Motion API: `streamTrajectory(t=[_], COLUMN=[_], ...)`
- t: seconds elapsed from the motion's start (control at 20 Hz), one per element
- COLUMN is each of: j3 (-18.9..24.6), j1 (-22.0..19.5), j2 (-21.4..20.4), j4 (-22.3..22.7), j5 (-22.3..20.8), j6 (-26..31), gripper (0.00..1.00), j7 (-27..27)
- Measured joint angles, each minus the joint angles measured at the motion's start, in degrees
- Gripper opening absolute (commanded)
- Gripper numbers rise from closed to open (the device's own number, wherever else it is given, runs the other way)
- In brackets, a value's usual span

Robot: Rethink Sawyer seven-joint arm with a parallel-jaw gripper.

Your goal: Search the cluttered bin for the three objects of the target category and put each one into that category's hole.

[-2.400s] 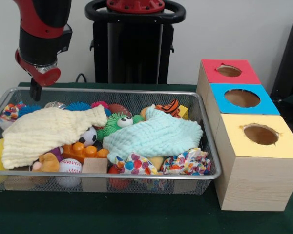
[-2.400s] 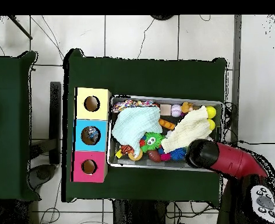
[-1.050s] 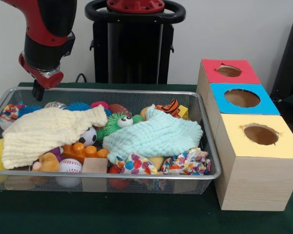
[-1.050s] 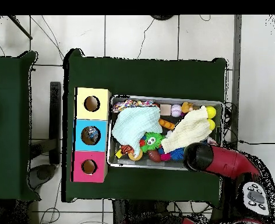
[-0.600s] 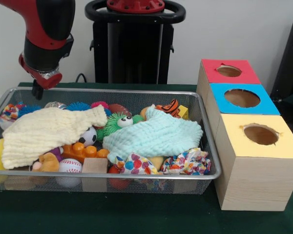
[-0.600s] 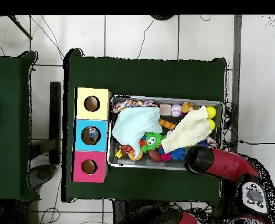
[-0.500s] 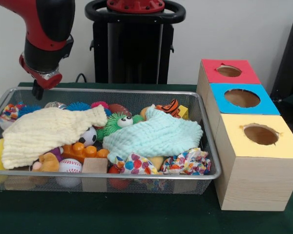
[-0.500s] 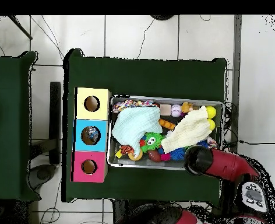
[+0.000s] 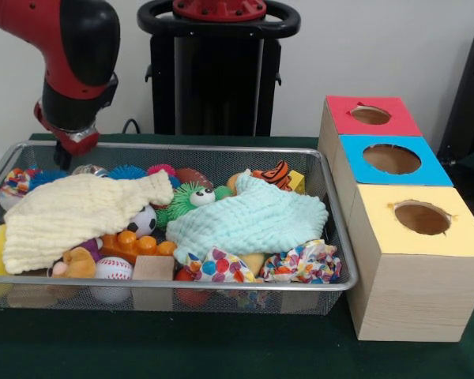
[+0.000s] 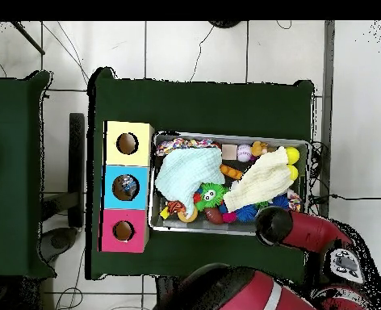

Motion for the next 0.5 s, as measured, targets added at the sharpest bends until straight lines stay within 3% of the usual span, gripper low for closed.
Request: streamTrajectory(t=[0.5], j3=[0.26], j1=[-2.57], j2=[3.77], j4=[-0.75], j5=[0.01], j6=[-8.82], gripper=[0.0], j7=[0.0])
